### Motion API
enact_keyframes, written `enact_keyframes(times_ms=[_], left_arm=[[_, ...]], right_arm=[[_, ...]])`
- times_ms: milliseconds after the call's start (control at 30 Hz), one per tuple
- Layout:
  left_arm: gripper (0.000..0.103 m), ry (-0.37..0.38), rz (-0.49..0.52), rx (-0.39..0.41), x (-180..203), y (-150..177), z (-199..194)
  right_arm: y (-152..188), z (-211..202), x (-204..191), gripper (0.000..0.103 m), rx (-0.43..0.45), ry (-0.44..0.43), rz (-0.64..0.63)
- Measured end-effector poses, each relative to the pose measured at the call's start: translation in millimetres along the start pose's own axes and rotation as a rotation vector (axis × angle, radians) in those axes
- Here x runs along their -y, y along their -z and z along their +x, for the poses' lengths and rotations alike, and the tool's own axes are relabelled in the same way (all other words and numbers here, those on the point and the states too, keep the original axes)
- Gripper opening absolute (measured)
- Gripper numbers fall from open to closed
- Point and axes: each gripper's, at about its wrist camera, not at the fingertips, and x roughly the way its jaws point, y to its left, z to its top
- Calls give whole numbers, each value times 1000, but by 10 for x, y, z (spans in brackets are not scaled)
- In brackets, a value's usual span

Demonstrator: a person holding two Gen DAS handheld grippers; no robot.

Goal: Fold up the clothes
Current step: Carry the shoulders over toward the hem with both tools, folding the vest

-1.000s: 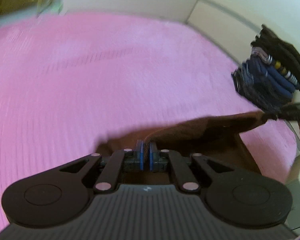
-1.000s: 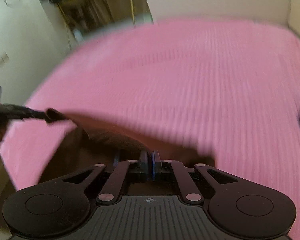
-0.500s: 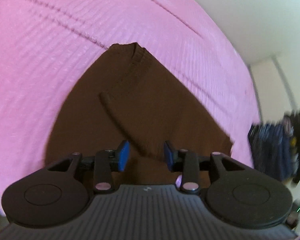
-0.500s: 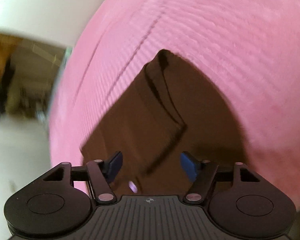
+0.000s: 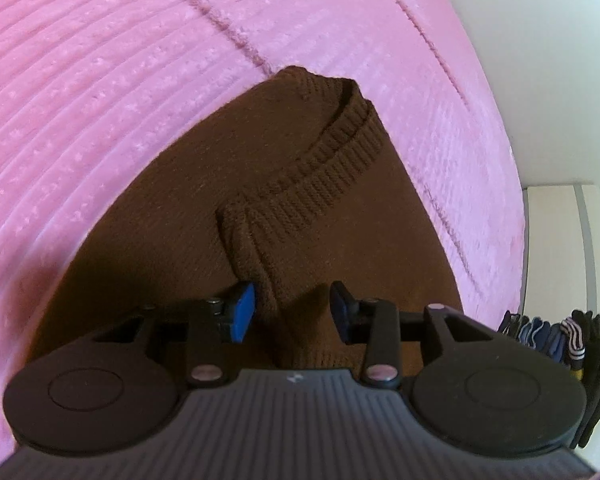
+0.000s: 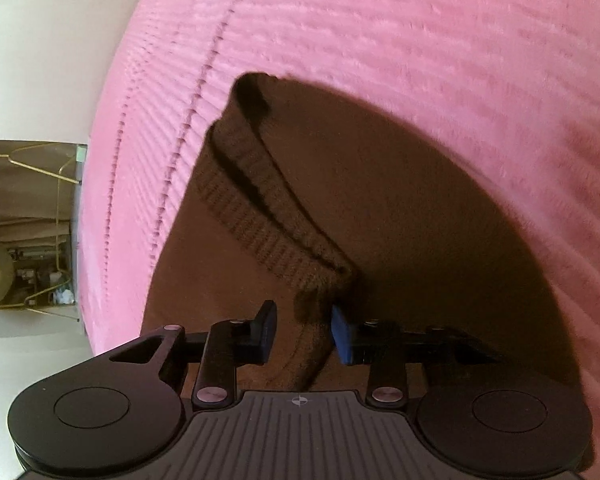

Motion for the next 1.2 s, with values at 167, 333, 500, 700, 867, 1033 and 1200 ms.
enact_keyframes(times_ms=[167, 333, 500, 700, 867, 1033, 1200], left_arm=[[10, 3, 14, -9, -46, -7, -26], [18, -17, 49, -1, 1, 41, -103], [22, -4, 10, 3, -48, 74, -85], [7, 14, 46, 3, -14, 59, -43], [6, 69, 117, 22, 26, 129, -356], [6, 63, 157, 0, -99, 446, -688], [6, 20, 143, -16, -277, 722, -792]], right_arm=[[14, -50, 10, 7, 6, 16, -35], [48, -246, 23, 56, 1, 30, -63], [65, -194, 59, 65, 27, -9, -50], [27, -10, 13, 6, 15, 10, -57], [46, -412, 6, 5, 72, -29, -103], [179, -712, 180, 5, 37, -20, -123], [311, -761, 292, 5, 17, 4, -133]])
